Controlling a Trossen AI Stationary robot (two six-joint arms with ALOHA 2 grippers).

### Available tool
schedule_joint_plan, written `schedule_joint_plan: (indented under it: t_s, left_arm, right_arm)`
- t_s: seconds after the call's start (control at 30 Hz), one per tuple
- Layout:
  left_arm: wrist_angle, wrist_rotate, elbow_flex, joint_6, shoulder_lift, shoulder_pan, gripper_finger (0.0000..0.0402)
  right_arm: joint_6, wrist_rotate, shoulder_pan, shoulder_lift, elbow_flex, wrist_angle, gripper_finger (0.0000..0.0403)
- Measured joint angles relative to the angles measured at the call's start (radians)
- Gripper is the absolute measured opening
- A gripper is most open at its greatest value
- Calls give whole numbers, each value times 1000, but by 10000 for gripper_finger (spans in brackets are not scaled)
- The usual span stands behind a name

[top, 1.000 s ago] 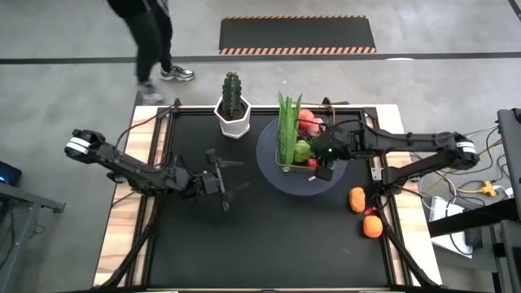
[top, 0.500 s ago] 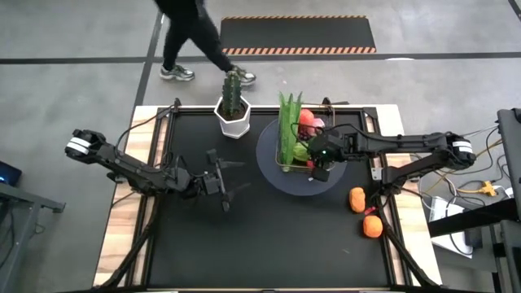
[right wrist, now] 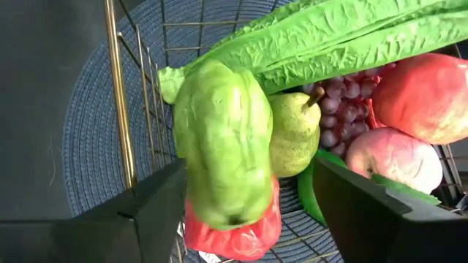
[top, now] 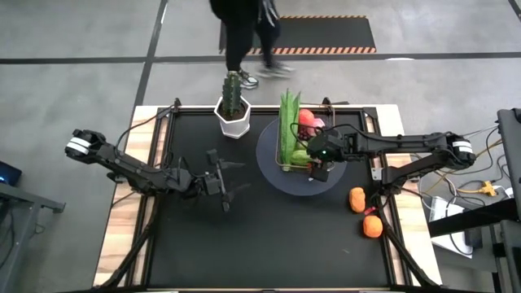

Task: Build produce basket
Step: Put the green chayote into the gold wire basket

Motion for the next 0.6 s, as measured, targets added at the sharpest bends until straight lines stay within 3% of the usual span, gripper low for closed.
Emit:
schedule_joint_plan:
  t_s: [0.17,0.6]
  left_arm:
    - [-14,0,0,-2,0,0,290]
    - [-16,0,0,-26,0,0,290]
  right_arm:
    - [9,5,0,-2,0,-4,293]
    - [58,-1,0,-21,34,-53,278]
